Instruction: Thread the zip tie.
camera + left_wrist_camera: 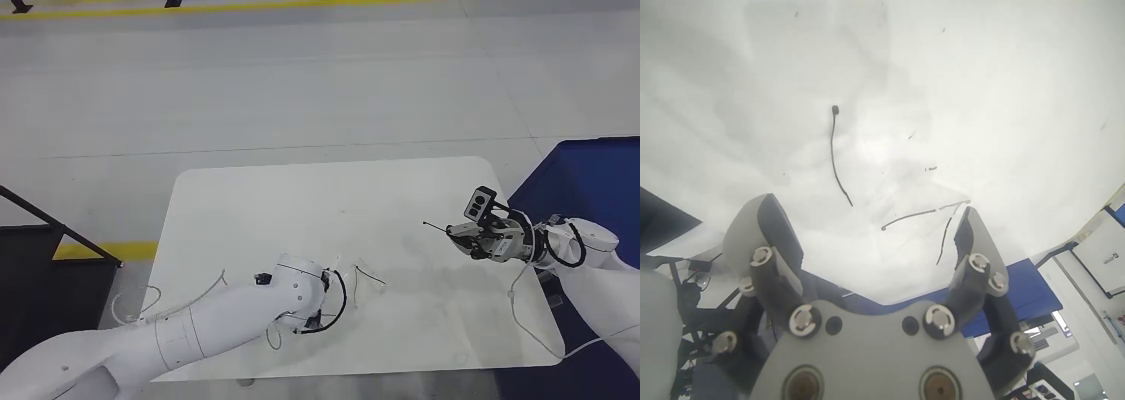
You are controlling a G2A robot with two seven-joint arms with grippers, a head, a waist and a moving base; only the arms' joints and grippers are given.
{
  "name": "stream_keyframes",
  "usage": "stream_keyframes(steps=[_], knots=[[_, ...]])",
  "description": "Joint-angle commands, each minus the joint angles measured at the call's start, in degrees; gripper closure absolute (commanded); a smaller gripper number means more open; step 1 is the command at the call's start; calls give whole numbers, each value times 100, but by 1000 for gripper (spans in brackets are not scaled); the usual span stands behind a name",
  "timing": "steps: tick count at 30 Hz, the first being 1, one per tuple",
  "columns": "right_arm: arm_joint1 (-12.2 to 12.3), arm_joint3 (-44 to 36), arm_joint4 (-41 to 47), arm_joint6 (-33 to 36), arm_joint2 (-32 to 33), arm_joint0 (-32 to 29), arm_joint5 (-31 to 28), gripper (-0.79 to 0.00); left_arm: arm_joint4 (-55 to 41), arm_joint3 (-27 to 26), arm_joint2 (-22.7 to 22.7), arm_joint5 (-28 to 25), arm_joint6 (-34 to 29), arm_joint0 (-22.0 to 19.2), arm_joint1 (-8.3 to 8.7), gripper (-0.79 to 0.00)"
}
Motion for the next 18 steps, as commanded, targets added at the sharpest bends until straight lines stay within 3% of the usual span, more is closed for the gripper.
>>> stream_keyframes(steps=[1,3,12,14,17,18], knots=[[0,0,0,0,0,0,0,0,155,9,1,-47,49,82,-26,-711],[0,0,0,0,0,0,0,0,348,48,1,-124,127,165,-54,-677],[0,0,0,0,0,0,0,0,667,291,1,-3,6,328,-123,-674],[0,0,0,0,0,0,0,0,667,291,1,-3,6,328,-123,-646],[0,0,0,0,0,0,0,0,667,291,1,-3,6,328,-123,-511],[0,0,0,0,0,0,0,0,667,291,1,-3,6,328,-123,-502]])
